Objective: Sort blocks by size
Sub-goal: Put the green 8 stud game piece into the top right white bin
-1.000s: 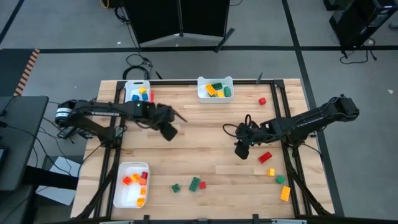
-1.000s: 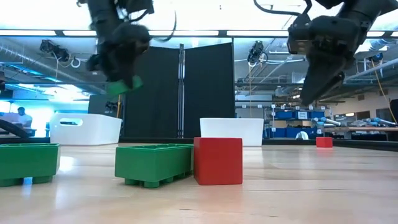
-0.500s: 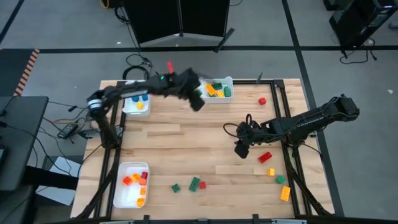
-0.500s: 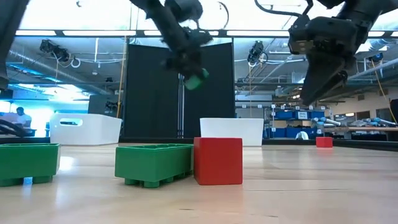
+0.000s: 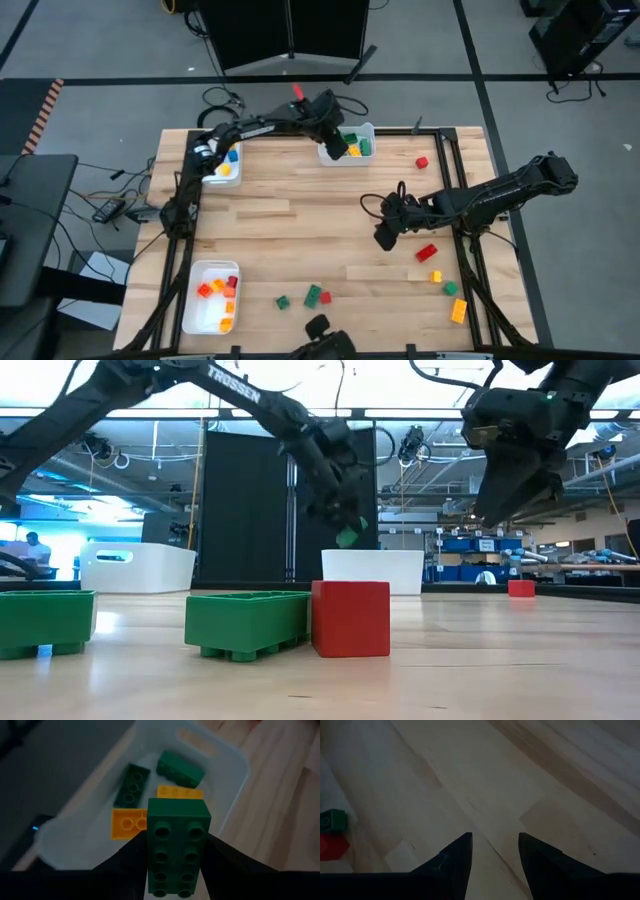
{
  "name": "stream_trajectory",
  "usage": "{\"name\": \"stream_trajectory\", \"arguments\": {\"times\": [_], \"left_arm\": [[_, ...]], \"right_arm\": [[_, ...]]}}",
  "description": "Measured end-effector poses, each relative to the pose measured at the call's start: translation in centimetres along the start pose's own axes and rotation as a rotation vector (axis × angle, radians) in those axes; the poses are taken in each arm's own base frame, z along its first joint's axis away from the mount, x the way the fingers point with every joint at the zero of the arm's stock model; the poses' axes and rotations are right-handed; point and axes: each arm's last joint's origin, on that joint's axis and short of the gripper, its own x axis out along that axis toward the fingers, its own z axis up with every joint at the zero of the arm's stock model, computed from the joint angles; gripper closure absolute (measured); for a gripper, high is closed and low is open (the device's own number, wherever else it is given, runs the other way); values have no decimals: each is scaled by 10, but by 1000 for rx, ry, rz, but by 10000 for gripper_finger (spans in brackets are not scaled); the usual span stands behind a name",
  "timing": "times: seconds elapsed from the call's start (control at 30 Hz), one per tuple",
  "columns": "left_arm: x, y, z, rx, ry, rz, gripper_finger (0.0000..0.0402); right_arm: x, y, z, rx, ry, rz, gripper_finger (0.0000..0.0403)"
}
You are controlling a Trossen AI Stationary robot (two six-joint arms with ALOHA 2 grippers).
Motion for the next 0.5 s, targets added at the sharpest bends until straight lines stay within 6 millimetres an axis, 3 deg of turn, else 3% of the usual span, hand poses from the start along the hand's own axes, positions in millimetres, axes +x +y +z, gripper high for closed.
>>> {"name": "stream_trajectory", "arguments": {"times": [0.33,0.5], "left_arm": [[42,15,-15,-27,74,-2,248],[45,16,-16,-31,75,0,237]], "right_arm": [[2,-4,5,66,-8,-15,231],[2,-4,6,72,-14,-8,231]]}}
